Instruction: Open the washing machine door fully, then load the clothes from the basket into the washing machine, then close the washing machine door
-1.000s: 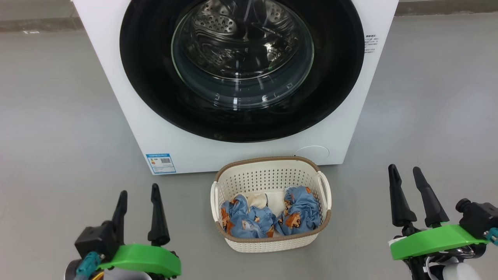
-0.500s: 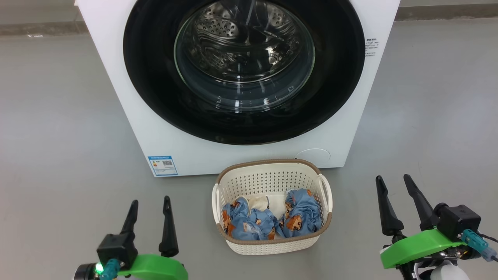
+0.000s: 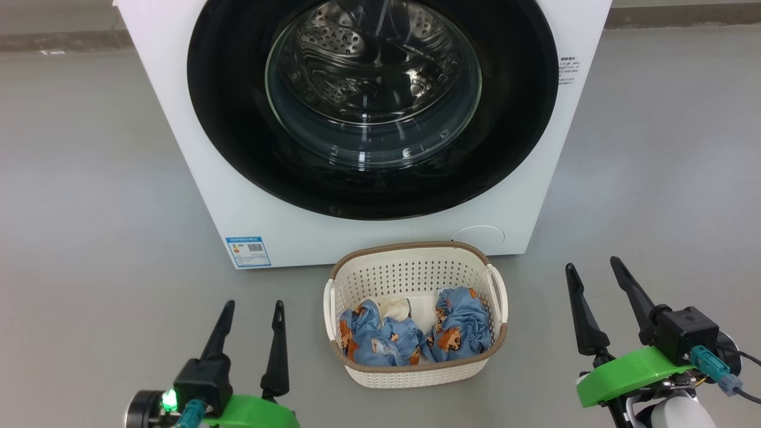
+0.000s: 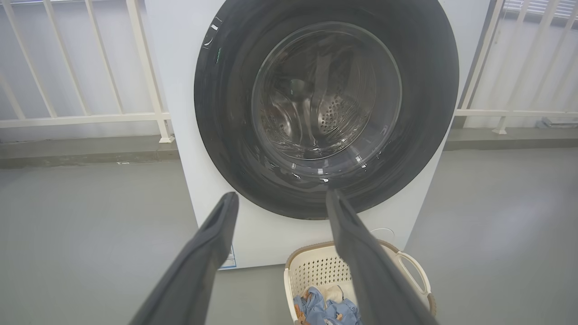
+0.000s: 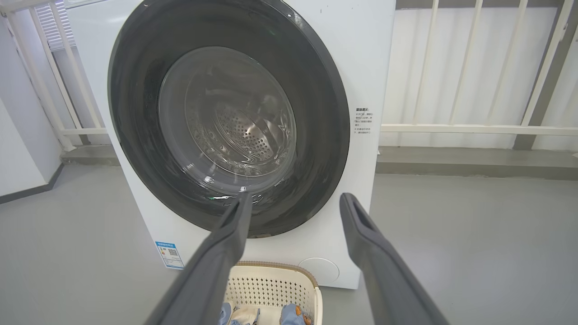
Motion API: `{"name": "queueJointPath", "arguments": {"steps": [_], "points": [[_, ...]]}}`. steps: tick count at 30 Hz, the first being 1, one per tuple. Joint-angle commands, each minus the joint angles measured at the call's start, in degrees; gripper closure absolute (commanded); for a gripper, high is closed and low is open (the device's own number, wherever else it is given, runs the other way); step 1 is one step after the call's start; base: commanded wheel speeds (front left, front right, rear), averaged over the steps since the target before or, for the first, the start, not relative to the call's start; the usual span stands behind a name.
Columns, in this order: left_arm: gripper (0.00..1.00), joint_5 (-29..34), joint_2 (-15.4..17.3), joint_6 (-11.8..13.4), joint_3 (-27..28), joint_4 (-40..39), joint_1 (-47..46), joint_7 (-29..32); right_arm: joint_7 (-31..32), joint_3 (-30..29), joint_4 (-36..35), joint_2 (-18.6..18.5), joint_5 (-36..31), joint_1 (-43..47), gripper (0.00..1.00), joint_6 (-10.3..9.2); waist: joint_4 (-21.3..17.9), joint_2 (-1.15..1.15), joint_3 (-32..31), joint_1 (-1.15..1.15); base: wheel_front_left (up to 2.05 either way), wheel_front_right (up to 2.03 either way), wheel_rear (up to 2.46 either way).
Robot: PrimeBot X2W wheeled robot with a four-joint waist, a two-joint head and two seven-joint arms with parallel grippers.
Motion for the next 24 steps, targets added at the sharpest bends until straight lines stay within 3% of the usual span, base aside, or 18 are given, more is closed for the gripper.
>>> {"name": "queueJointPath", "arguments": {"steps": [1, 24], "points": [[0.0, 0.13, 0.66, 0.31, 1.76, -1.12, -2.89, -0.37, -0.7, 1.55, -1.4, -0.48, -0.11, -2.18, 0.0, 0.09, -0.04, 0.0, 0.03, 0.0, 0.0, 0.0, 0.0], [0.0, -4.08, 0.65, -0.16, 1.66, 2.85, -2.96, -0.37, -0.7, 0.88, 0.49, -0.48, 2.62, -1.94, 0.0, 0.09, 0.08, 0.0, -0.72, 0.0, 0.0, 0.0, 0.0]]}}
